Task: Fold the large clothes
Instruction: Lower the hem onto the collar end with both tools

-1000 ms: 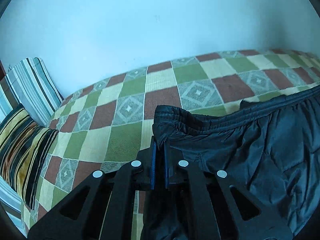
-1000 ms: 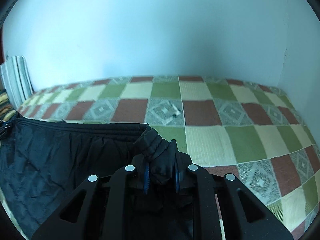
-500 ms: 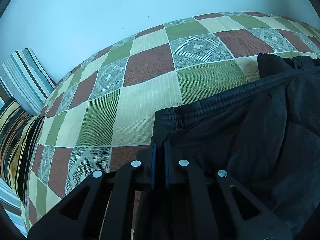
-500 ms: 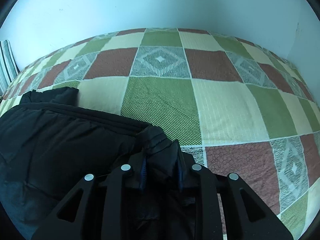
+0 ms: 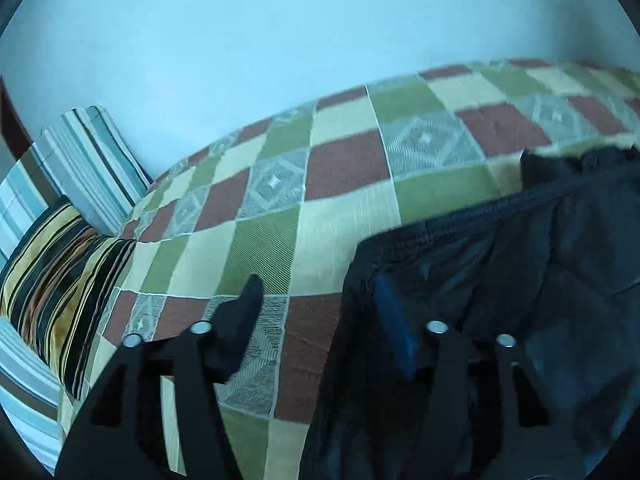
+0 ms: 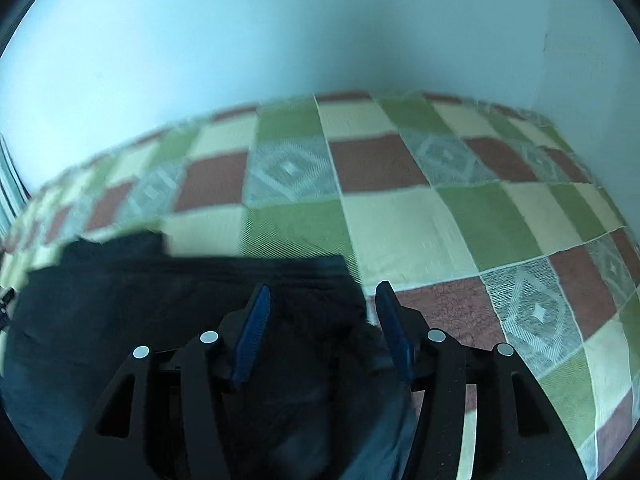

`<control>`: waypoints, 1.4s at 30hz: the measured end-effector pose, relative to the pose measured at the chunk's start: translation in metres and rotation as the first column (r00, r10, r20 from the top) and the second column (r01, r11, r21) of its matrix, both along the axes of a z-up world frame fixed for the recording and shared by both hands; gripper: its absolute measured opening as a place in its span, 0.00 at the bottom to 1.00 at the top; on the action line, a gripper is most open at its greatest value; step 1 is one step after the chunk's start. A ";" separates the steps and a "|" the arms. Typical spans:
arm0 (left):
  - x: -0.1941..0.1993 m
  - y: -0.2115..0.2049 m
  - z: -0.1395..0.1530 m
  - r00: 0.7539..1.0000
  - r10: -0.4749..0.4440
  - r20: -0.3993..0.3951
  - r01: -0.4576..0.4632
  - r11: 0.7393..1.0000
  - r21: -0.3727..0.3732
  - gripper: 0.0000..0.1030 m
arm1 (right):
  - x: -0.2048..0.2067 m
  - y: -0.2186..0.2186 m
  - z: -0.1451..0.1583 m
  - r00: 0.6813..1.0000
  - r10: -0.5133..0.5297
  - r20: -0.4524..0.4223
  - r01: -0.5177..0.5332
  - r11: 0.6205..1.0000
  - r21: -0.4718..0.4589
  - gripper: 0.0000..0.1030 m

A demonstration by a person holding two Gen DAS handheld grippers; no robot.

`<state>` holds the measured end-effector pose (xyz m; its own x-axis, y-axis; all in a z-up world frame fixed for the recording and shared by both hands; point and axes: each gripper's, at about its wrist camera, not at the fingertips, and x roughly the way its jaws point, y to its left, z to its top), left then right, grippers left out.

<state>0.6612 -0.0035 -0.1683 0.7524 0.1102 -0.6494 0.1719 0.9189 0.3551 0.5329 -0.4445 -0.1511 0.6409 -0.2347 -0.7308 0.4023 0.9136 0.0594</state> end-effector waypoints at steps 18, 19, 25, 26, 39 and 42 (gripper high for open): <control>-0.070 -0.120 -0.017 0.990 -0.123 -0.068 0.108 0.975 -0.196 0.98 | 0.028 0.136 -0.028 0.992 0.120 -0.026 -0.120 0.993 -0.002 0.82; -0.066 -0.118 -0.026 0.990 -0.112 -0.086 0.091 0.972 -0.214 0.98 | 0.029 0.137 -0.036 0.992 0.116 -0.040 -0.116 0.993 -0.006 0.85; -0.060 -0.119 -0.050 0.992 -0.081 -0.101 0.056 0.971 -0.233 0.98 | 0.032 0.143 -0.066 0.994 0.098 -0.044 -0.101 0.992 -0.073 0.91; -0.060 -0.121 -0.052 0.992 -0.077 -0.096 0.053 0.972 -0.227 0.98 | 0.032 0.143 -0.069 0.995 0.094 -0.042 -0.097 0.992 -0.078 0.91; -0.055 -0.121 -0.066 0.993 -0.060 -0.099 0.035 0.970 -0.241 0.98 | 0.039 0.144 -0.078 0.995 0.082 -0.052 -0.086 0.993 -0.085 0.93; -0.054 -0.120 -0.068 0.992 -0.062 -0.108 0.034 0.969 -0.246 0.98 | 0.039 0.144 -0.078 0.995 0.080 -0.056 -0.085 0.993 -0.087 0.93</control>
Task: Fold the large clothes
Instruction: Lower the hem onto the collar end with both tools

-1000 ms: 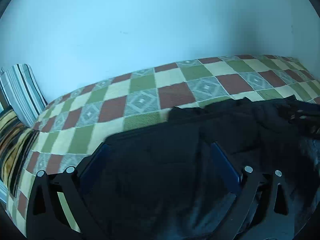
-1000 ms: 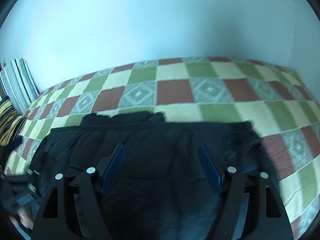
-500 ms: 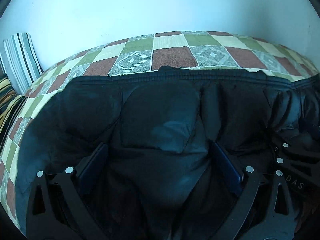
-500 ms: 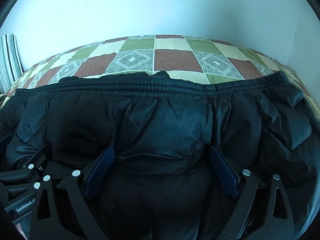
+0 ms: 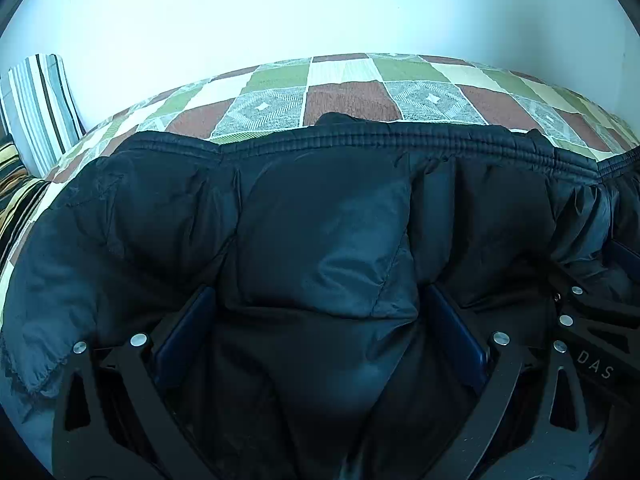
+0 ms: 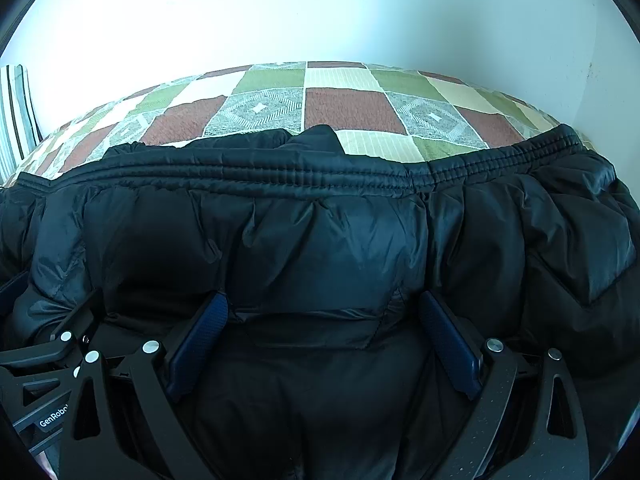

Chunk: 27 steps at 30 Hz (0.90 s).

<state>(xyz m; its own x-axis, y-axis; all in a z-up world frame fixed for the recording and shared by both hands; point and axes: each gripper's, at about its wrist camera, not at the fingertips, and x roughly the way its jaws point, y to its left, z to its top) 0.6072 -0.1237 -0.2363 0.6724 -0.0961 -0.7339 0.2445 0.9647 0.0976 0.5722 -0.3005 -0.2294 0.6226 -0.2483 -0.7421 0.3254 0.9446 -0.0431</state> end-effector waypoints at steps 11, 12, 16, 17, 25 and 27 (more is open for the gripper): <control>0.008 0.003 -0.006 0.999 -0.006 -0.036 0.005 0.999 -0.034 0.98 | 0.003 -0.001 -0.002 1.000 -0.004 -0.005 0.004 1.000 -0.005 0.93; 0.008 0.003 -0.006 0.999 -0.007 -0.037 0.005 0.999 -0.035 0.98 | 0.003 -0.001 -0.002 1.000 -0.004 -0.004 0.004 1.000 -0.006 0.93; 0.008 0.003 -0.008 0.999 -0.008 -0.040 0.006 0.999 -0.044 0.98 | 0.002 0.000 -0.004 1.000 -0.005 -0.002 0.005 1.000 -0.007 0.93; 0.009 0.004 -0.007 0.999 -0.009 -0.042 0.007 0.999 -0.046 0.98 | 0.002 -0.001 -0.004 1.000 -0.005 0.000 0.005 1.000 -0.007 0.93; 0.010 0.003 0.004 0.998 -0.012 -0.061 0.009 0.999 -0.045 0.98 | 0.002 0.000 0.007 1.000 0.002 -0.008 -0.002 1.000 -0.001 0.93; 0.008 0.006 0.010 0.997 -0.018 -0.074 0.014 0.999 -0.049 0.98 | 0.000 0.001 0.014 1.000 0.007 -0.013 -0.007 1.000 -0.002 0.93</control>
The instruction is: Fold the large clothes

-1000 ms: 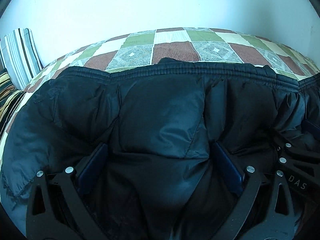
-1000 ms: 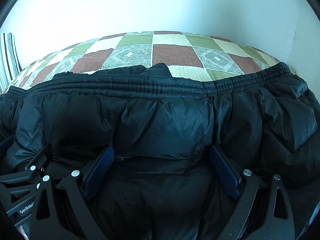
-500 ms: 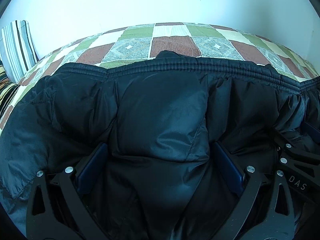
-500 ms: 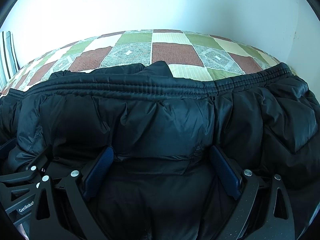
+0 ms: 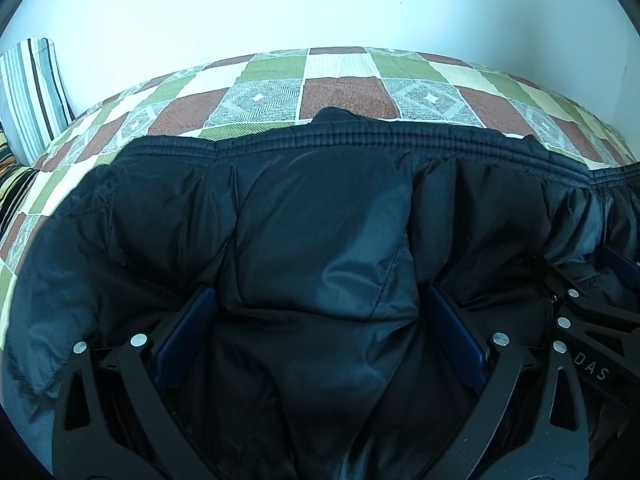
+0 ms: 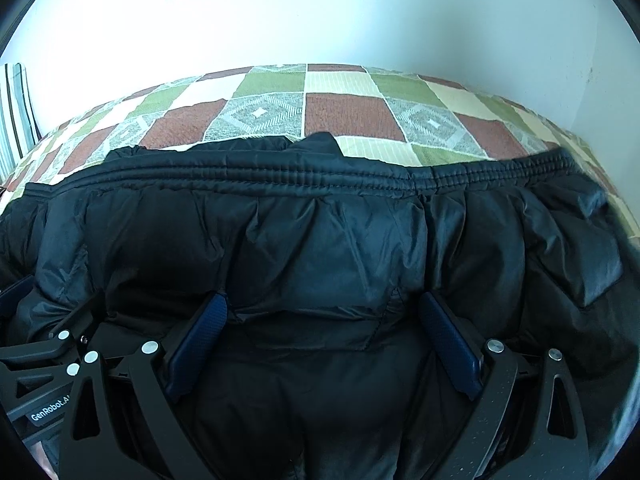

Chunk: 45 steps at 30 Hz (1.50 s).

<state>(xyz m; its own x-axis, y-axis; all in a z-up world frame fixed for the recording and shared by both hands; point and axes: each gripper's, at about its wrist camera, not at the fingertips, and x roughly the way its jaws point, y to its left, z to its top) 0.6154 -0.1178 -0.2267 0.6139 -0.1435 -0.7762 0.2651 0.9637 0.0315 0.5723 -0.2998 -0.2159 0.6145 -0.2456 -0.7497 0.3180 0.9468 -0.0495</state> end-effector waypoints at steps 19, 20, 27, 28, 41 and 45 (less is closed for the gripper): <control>-0.046 0.191 0.065 0.994 0.085 -0.067 -0.097 0.977 -0.192 0.98 | -0.151 -0.065 0.084 0.995 0.016 0.098 -0.019 0.999 0.036 0.93; -0.044 0.199 0.063 0.992 0.107 -0.068 -0.117 0.978 -0.173 0.98 | -0.154 -0.074 0.084 0.996 -0.007 0.091 0.005 1.000 0.022 0.93; -0.031 0.206 0.041 0.991 0.073 -0.116 -0.089 0.987 -0.138 0.98 | -0.165 -0.118 0.061 0.996 -0.090 0.024 0.090 0.996 0.001 0.93; -0.032 0.203 0.038 0.991 0.061 -0.117 -0.075 0.989 -0.124 0.98 | -0.166 -0.122 0.057 0.995 -0.094 0.015 0.094 0.996 0.004 0.93; -0.028 0.185 0.006 0.987 0.057 -0.151 -0.071 0.994 -0.087 0.98 | -0.158 -0.150 0.009 0.992 -0.105 -0.063 0.116 0.972 0.204 0.93; -0.026 0.186 -0.004 0.978 0.073 -0.196 -0.095 0.990 -0.106 0.98 | -0.156 -0.154 -0.004 0.991 -0.108 -0.076 0.125 0.949 0.289 0.93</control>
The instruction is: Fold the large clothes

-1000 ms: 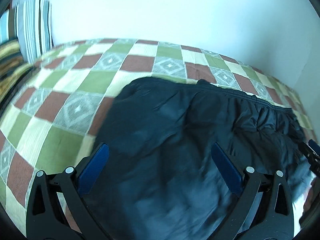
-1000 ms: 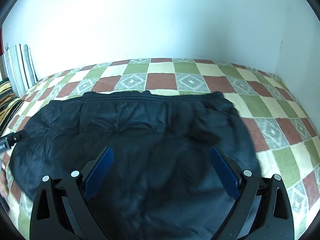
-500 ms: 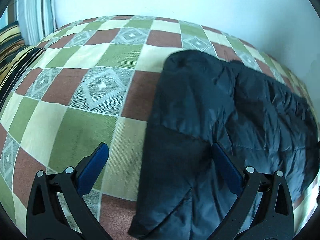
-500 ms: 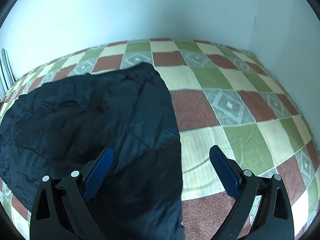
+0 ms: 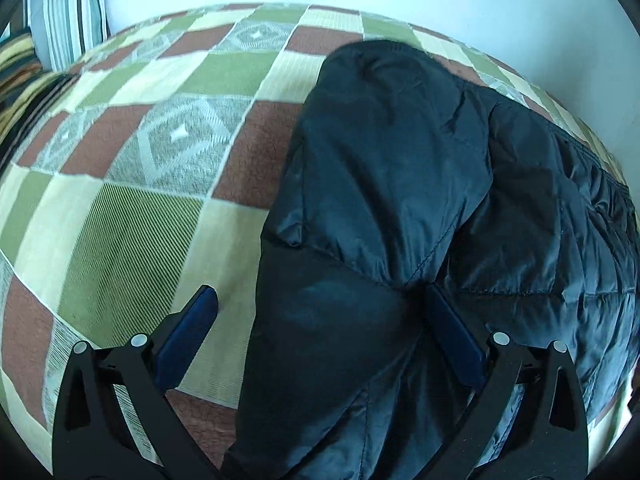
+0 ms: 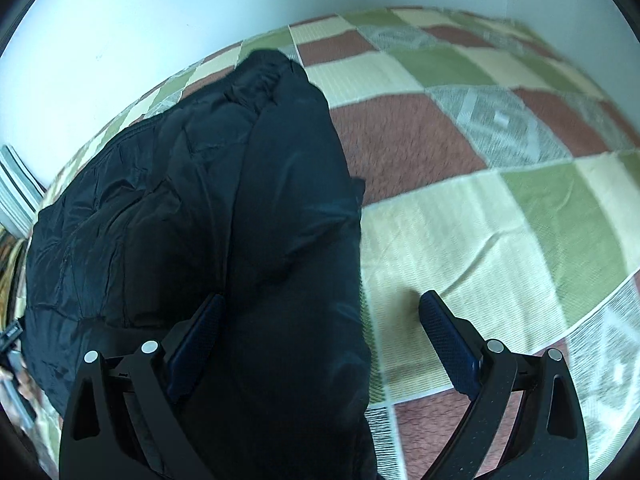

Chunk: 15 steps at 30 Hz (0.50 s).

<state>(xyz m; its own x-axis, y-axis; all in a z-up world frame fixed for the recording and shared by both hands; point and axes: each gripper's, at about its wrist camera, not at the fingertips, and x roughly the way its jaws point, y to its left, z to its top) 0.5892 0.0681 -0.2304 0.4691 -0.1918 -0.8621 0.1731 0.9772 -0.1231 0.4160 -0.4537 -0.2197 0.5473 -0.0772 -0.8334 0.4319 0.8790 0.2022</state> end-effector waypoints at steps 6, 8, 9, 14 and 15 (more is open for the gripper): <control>-0.003 -0.002 -0.003 1.000 -0.001 -0.009 0.001 1.000 -0.016 0.93 | -0.002 0.012 0.002 0.998 0.040 0.050 -0.043 0.997 0.057 0.47; -0.005 -0.003 -0.002 0.999 -0.039 -0.020 0.037 0.997 -0.075 0.66 | -0.002 0.016 0.004 0.998 0.041 0.049 -0.043 0.998 0.043 0.44; -0.006 -0.004 0.000 0.999 -0.050 -0.022 0.048 0.995 -0.088 0.63 | -0.002 0.017 0.005 0.998 0.039 0.052 -0.041 0.998 0.042 0.43; -0.009 -0.007 0.003 0.997 -0.075 -0.033 0.071 0.992 -0.108 0.47 | -0.005 0.022 0.005 0.997 0.038 0.064 -0.040 0.999 0.034 0.37; -0.009 -0.006 0.004 0.997 -0.075 -0.036 0.070 0.991 -0.116 0.45 | -0.005 0.024 0.004 0.997 0.034 0.072 -0.036 0.999 0.026 0.36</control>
<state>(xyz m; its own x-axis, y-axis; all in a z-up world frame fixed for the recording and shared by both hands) 0.5798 0.0621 -0.2267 0.4155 -0.3224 -0.8505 0.2356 0.9413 -0.2417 0.4113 -0.4297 -0.2154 0.6077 -0.0342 -0.7934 0.3840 0.8872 0.2559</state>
